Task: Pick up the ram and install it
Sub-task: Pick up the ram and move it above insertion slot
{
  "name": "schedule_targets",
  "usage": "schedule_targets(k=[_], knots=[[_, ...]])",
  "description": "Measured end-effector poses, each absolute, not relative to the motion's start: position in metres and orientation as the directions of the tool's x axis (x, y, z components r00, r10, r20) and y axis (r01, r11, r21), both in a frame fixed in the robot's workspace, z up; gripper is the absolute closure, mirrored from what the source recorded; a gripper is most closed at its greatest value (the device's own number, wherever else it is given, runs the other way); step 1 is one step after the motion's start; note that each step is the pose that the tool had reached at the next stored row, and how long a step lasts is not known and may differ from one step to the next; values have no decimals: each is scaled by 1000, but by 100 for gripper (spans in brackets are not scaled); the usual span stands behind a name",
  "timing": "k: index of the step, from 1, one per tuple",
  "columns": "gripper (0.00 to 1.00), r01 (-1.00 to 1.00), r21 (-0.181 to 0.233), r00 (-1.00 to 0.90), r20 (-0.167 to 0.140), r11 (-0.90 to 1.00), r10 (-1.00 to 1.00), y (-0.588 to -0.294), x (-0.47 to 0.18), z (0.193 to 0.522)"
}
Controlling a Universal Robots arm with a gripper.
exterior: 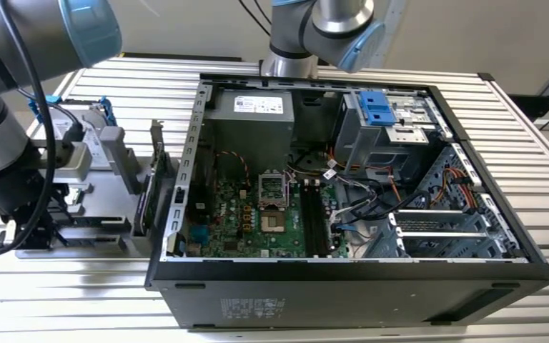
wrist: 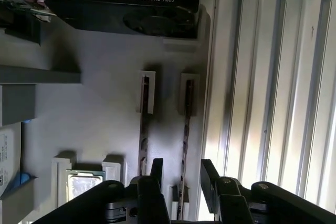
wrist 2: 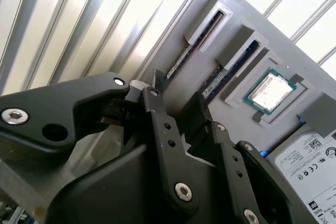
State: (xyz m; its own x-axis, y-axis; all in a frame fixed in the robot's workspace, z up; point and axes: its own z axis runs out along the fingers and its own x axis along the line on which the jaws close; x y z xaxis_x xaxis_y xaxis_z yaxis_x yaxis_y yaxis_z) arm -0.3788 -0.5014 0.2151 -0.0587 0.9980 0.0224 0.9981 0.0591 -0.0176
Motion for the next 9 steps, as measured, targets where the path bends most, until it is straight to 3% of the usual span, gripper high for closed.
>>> schedule_targets(k=[9], knots=[[0,998,-18,-59,22,60,998,-502,-379,206]])
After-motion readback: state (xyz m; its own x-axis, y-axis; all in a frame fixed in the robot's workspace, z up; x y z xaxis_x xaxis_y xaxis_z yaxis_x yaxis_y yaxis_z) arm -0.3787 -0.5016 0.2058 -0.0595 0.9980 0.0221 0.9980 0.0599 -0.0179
